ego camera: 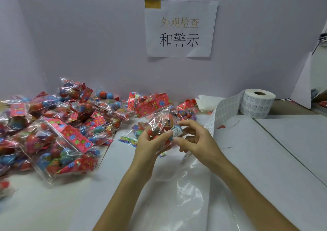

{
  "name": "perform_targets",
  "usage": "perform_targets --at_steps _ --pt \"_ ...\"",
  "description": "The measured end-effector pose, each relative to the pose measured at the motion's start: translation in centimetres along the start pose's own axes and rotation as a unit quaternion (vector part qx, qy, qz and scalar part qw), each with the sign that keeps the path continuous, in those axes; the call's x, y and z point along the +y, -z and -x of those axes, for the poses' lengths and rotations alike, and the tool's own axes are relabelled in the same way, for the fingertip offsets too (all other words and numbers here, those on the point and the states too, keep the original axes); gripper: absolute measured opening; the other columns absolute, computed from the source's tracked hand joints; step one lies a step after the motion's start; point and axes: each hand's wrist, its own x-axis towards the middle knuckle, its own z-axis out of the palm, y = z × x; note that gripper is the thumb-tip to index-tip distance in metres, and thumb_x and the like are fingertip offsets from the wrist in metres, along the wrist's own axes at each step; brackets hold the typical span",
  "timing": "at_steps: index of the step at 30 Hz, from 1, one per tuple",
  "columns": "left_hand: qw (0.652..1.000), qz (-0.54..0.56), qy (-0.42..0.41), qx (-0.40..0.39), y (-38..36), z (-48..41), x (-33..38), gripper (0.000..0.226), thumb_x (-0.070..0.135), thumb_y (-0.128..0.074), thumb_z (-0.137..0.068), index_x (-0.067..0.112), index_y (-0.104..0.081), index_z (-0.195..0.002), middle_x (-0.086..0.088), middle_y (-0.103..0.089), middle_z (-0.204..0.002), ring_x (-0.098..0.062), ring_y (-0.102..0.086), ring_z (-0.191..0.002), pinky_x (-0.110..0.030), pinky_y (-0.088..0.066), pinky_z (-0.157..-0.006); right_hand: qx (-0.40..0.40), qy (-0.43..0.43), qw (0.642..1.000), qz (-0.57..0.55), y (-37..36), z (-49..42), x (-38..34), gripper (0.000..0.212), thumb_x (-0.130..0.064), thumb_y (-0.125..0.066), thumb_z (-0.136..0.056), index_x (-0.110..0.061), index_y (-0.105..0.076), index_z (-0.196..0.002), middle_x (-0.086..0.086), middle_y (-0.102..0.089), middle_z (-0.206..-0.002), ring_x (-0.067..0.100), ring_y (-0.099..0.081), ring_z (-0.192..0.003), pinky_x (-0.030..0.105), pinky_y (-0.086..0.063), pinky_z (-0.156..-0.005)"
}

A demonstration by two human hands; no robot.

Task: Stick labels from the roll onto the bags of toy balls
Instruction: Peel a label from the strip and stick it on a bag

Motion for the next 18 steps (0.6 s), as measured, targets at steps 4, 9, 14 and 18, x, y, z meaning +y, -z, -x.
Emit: perform_targets --at_steps 4,9,14,18 --pt "1.000 -0.012 -0.001 0.001 -0.09 0.03 -0.06 0.034 0.017 -0.077 -0.088 0.016 -0.065 -0.120 -0.009 -0.077 -0.109 -0.028 -0.076 -0.098 -0.035 -0.061 -0.084 0.027 -0.005 1.000 0.008 0.05 0.00 -0.10 0.034 -0.031 -0.075 -0.089 -0.027 -0.062 -0.119 -0.009 -0.069 -0.088 0.016 -0.072 -0.070 0.024 -0.058 -0.064" --pt "1.000 -0.009 0.004 0.005 0.08 -0.12 -0.09 0.035 0.017 -0.076 -0.089 0.014 -0.065 -0.123 -0.009 -0.077 -0.109 -0.028 -0.075 -0.099 -0.028 -0.061 -0.077 -0.011 -0.002 1.000 0.011 0.17 0.01 -0.15 0.041 -0.014 -0.077 -0.088 -0.025 -0.059 -0.123 -0.004 -0.069 -0.098 0.014 -0.073 -0.074 0.025 -0.058 -0.069" --pt "1.000 -0.017 -0.003 0.002 -0.25 0.02 -0.16 0.048 0.022 -0.082 -0.084 0.015 -0.060 -0.126 -0.010 -0.075 -0.113 -0.032 -0.074 -0.103 -0.042 -0.060 -0.091 0.028 0.008 1.000 0.001 0.21 -0.09 0.07 0.024 -0.030 -0.071 -0.093 -0.027 -0.064 -0.116 -0.012 -0.070 -0.082 0.016 -0.071 -0.065 0.025 -0.058 -0.063" --pt "0.999 -0.021 -0.029 0.004 -0.52 0.18 -0.17 0.075 0.021 -0.092 -0.070 0.012 -0.051 -0.132 -0.011 -0.075 -0.114 -0.035 -0.074 -0.103 -0.053 -0.058 -0.096 0.036 0.006 0.999 -0.005 0.21 -0.30 0.49 0.018 -0.025 -0.068 -0.097 -0.028 -0.066 -0.114 -0.003 -0.073 -0.089 0.021 -0.072 -0.064 0.027 -0.059 -0.064"
